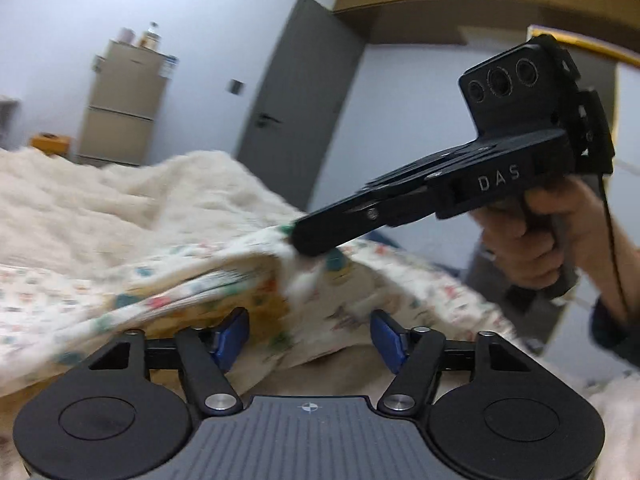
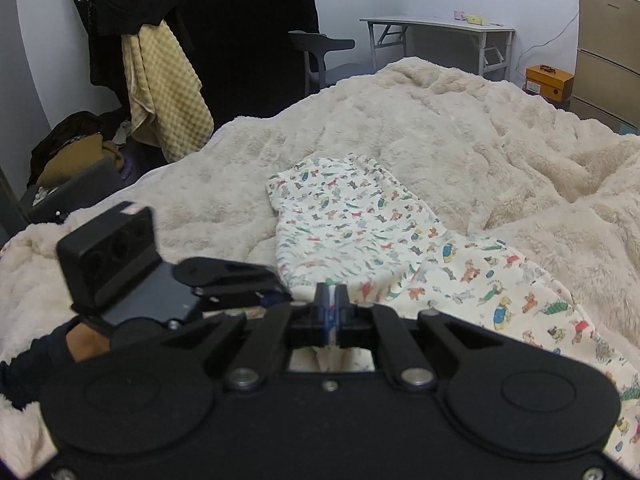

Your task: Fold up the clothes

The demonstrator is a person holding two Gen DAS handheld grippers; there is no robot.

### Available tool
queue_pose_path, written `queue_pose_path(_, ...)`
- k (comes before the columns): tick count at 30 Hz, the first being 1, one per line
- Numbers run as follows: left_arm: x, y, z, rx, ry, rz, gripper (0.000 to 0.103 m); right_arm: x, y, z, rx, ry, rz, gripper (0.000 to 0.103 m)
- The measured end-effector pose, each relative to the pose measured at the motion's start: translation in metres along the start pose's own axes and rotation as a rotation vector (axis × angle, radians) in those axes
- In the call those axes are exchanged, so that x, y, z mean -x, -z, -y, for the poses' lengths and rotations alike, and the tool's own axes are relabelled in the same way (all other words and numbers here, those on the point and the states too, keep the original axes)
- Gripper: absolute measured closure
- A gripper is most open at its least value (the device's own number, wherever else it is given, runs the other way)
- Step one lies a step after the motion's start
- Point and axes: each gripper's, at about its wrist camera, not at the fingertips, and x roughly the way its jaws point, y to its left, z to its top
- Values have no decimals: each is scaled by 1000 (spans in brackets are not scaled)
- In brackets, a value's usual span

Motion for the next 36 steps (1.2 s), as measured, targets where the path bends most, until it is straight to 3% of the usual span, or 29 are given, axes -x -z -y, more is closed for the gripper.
queue_pose_path(3,-10,2,4,-26,18,-43,71,2,-5,5,-30,0,15,102)
queue_pose_path(5,-11,3,15,-90,-18,-55,96,5,-6,10,-50,5,25,102)
queue_pose_path(7,-5,-1,26,-147,-24,-57,98,5,-5,13,-64,12,29,101)
queue_pose_path(9,5,-11,27,-147,0,-58,99,12,1,16,-92,30,47,90)
queue_pose_path(10,11,-17,26,-137,11,-61,100,18,7,17,-98,39,53,79)
queue_pose_path(11,16,-23,23,-104,36,-74,100,25,14,19,-103,49,59,61)
queue_pose_path(12,20,-27,19,-66,67,-85,100,31,20,20,-107,58,66,56)
queue_pose_path(14,33,-37,9,54,161,-108,100,51,42,24,-112,105,92,54)
queue_pose_path(16,36,-41,3,125,201,-128,100,63,61,29,-124,151,96,54)
queue_pose_path(19,41,-39,-4,235,260,-175,101,62,94,36,-29,346,12,58)
queue_pose_path(20,42,-34,-3,241,258,-206,100,61,105,39,4,411,-17,60)
queue_pose_path(23,46,-14,8,221,241,-295,100,58,121,44,16,464,-44,61)
queue_pose_path(25,55,0,15,196,223,-317,96,64,130,46,-13,462,-22,61)
queue_pose_path(28,73,3,11,205,247,-267,91,91,146,50,-136,452,65,56)
queue_pose_path(30,90,-1,15,187,246,-220,76,121,163,52,-249,430,151,47)
queue_pose_path(32,103,-15,25,151,184,-164,55,157,188,54,-401,404,253,29)
queue_pose_path(36,105,-31,55,29,0,-120,44,209,254,66,-724,344,421,26)
